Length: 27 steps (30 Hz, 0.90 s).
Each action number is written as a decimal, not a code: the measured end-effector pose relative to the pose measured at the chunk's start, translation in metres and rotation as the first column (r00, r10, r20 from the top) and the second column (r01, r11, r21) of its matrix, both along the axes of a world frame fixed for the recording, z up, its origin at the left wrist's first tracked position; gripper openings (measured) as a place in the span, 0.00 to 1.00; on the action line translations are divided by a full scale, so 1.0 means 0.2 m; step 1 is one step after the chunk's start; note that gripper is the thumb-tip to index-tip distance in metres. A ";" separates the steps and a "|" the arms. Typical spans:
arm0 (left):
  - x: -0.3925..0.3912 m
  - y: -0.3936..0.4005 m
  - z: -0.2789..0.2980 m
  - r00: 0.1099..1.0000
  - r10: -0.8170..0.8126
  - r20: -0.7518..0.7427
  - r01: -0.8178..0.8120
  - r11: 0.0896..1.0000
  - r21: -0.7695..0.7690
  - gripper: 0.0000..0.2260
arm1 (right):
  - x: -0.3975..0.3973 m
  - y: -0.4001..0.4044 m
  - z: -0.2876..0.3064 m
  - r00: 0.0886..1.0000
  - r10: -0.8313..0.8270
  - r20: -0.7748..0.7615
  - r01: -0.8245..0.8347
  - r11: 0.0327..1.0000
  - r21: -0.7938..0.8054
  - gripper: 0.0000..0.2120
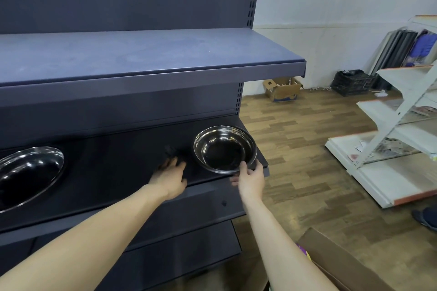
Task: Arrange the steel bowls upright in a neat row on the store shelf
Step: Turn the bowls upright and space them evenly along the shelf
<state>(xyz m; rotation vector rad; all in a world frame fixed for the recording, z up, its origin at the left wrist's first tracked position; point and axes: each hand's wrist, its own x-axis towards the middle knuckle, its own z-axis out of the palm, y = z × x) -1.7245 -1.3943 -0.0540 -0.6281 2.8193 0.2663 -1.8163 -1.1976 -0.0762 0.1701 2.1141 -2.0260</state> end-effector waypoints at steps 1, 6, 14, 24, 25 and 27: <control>0.01 0.00 0.00 1.000 -0.001 -0.002 0.001 1.000 0.001 0.28 | 0.02 -0.01 0.00 0.999 -0.032 -0.007 0.032 0.999 0.034 0.28; 0.06 -0.07 0.00 1.000 0.017 -0.006 -0.017 1.000 0.001 0.30 | 0.14 -0.08 0.08 0.970 -0.079 -0.230 0.112 0.985 0.132 0.23; 0.27 -0.26 0.07 0.994 0.054 -0.098 -0.066 0.991 -0.121 0.30 | 0.44 -0.46 0.18 0.817 0.549 -0.174 -0.457 0.802 0.384 0.23; 0.92 -0.73 0.15 0.967 0.174 -0.184 -0.222 0.932 -0.287 0.30 | 0.89 -1.10 0.19 0.566 0.819 -0.091 -0.453 0.401 0.796 0.35; 0.99 -0.78 0.15 0.962 0.186 -0.200 -0.240 0.925 -0.294 0.30 | 0.95 -1.15 0.19 0.514 0.855 -0.067 -0.409 0.313 0.857 0.35; 1.13 -0.87 0.16 0.949 0.217 -0.229 -0.278 0.917 -0.285 0.30 | 1.04 -1.27 0.19 0.435 0.900 -0.021 -0.345 0.188 0.920 0.35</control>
